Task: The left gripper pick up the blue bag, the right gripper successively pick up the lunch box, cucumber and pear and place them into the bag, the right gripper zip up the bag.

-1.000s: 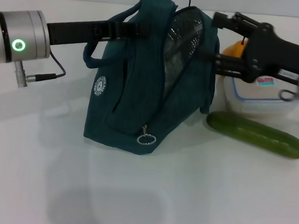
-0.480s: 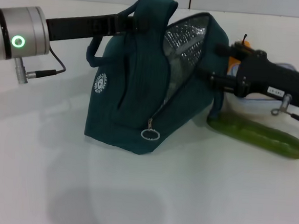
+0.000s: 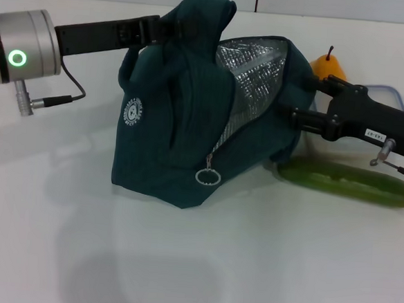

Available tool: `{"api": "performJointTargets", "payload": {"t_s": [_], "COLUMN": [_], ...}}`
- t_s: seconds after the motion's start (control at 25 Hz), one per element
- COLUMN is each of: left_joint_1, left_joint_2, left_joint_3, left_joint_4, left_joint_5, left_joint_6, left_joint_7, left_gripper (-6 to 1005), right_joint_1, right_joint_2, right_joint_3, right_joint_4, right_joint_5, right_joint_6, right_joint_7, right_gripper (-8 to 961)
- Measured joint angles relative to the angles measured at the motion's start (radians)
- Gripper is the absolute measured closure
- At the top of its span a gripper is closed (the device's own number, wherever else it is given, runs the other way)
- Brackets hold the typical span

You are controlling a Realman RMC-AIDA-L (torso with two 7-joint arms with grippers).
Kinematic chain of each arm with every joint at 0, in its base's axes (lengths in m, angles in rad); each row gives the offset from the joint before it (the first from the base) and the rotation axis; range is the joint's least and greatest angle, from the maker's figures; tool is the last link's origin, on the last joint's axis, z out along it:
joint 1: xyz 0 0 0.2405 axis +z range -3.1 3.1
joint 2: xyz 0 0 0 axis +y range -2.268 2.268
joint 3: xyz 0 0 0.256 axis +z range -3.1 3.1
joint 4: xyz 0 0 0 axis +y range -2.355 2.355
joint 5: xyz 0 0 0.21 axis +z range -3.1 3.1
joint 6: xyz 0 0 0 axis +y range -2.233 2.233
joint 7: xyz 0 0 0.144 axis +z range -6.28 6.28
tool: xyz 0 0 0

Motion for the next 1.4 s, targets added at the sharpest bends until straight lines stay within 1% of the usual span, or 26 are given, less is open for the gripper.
{"api": "performJointTargets", "payload": {"t_s": [0.12,0.2,0.32,0.4,0.48,0.6,0.72,0.88,0.96,1.08,1.28,1.4], "left_joint_1": [0.001,0.002,0.003,0.005,0.005,0.005,0.000,-0.004,-0.007,-0.012,-0.024,-0.027], "left_joint_2": [0.000,-0.001,-0.002,-0.002,-0.002,-0.002,-0.003,-0.003,-0.002,-0.002,-0.001,0.000], "left_joint_3": [0.001,0.002,0.003,0.003,0.003,0.003,0.003,0.003,0.003,0.003,0.006,0.007], "left_joint_4": [0.001,0.001,0.001,0.001,0.000,0.001,0.001,0.001,-0.002,-0.004,-0.013,-0.017], "left_joint_5": [0.003,0.004,0.006,0.006,0.006,0.007,0.008,0.008,0.008,0.009,0.009,0.009], "left_joint_6": [0.001,0.001,0.002,0.002,0.002,0.002,0.001,0.001,0.000,-0.003,-0.004,-0.005], "left_joint_7": [0.000,0.000,0.001,0.001,0.007,0.016,0.018,0.017,0.017,0.016,0.016,0.016], "left_gripper": [955,955,955,955,955,955,955,955,954,954,954,954], "right_joint_1": [-0.009,-0.024,-0.067,-0.109,-0.157,-0.215,-0.251,-0.259,-0.252,-0.234,-0.174,-0.146], "right_joint_2": [0.000,-0.001,-0.009,-0.014,-0.020,-0.039,-0.062,-0.097,-0.107,-0.103,-0.097,-0.097], "right_joint_3": [0.001,0.003,0.007,0.008,0.010,0.045,0.126,0.204,0.222,0.219,0.215,0.215], "right_joint_4": [0.002,-0.004,-0.030,-0.064,-0.096,-0.108,-0.067,0.024,0.051,0.054,0.073,0.105], "right_joint_5": [0.036,0.073,0.153,0.193,0.226,0.260,0.264,0.266,0.266,0.255,0.186,0.180], "right_joint_6": [-0.039,-0.093,-0.208,-0.243,-0.248,-0.232,-0.173,-0.116,-0.063,0.028,0.169,0.201], "right_joint_7": [-0.004,-0.006,-0.006,-0.004,0.000,0.021,0.078,0.157,0.229,0.301,0.412,0.440], "right_gripper": [126,126,127,128,128,129,130,131,132,133,134,135]}}
